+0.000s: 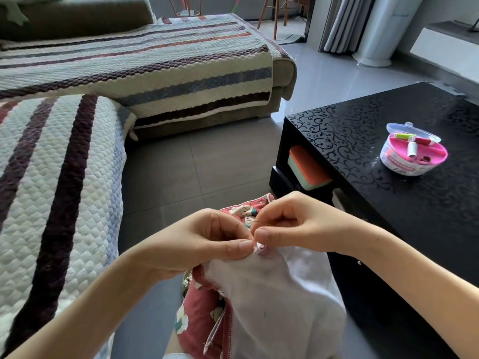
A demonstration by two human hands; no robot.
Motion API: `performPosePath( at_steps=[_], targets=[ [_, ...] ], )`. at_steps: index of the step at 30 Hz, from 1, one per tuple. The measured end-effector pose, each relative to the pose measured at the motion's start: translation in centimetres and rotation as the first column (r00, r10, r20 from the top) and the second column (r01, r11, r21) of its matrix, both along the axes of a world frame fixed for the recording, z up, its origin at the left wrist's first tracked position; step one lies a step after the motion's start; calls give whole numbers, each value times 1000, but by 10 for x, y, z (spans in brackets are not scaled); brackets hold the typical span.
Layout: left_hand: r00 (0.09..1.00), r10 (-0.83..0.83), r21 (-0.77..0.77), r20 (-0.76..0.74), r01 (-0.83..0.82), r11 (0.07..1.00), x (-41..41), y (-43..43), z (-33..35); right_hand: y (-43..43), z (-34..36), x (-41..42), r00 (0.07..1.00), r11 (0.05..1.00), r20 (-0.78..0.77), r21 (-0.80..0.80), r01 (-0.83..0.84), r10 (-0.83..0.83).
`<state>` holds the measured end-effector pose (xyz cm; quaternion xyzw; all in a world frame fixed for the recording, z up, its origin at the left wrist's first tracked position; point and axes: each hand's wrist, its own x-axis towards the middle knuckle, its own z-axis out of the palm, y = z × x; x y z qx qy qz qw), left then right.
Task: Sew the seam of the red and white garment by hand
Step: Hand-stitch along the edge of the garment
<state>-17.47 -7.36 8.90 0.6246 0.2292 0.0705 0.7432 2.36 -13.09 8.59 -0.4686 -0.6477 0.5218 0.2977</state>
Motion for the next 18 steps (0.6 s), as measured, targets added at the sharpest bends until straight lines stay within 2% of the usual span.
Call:
performPosePath(
  at_steps=[4, 7, 9, 11, 13, 15, 17, 18],
  targets=[
    [1000, -7, 14, -8, 7, 1000, 0, -1, 2, 0, 2, 0, 998, 999, -58, -38, -19, 16],
    [1000, -5, 19, -10, 5, 1000, 0, -1, 2, 4, 3, 2, 993, 997, -115, -78, 27, -36],
    [1000, -7, 24, -7, 7, 1000, 0, -1, 3, 12, -2, 9, 993, 993, -31, -33, 111, -112],
    [1000, -18, 39, -1, 18, 999, 0, -2, 5, 27, -20, 21, 957, 960, 79, 35, 277, -279],
    [1000, -26, 37, 0, 26, 999, 0, -3, 6, 46, -46, 42, 822, 862, 258, 166, 479, -507],
    [999, -33, 31, 6, 33, 999, 0, -4, 6, 60, -72, 66, 575, 745, 490, 289, 602, -655],
    [1000, -25, 28, 12, 25, 999, 0, -5, 5, 63, -90, 81, 369, 674, 648, 312, 669, -666],
    [1000, -23, 29, 16, 23, 999, 1, -5, 5, 62, -96, 85, 314, 654, 686, 309, 691, -656]
  ],
)
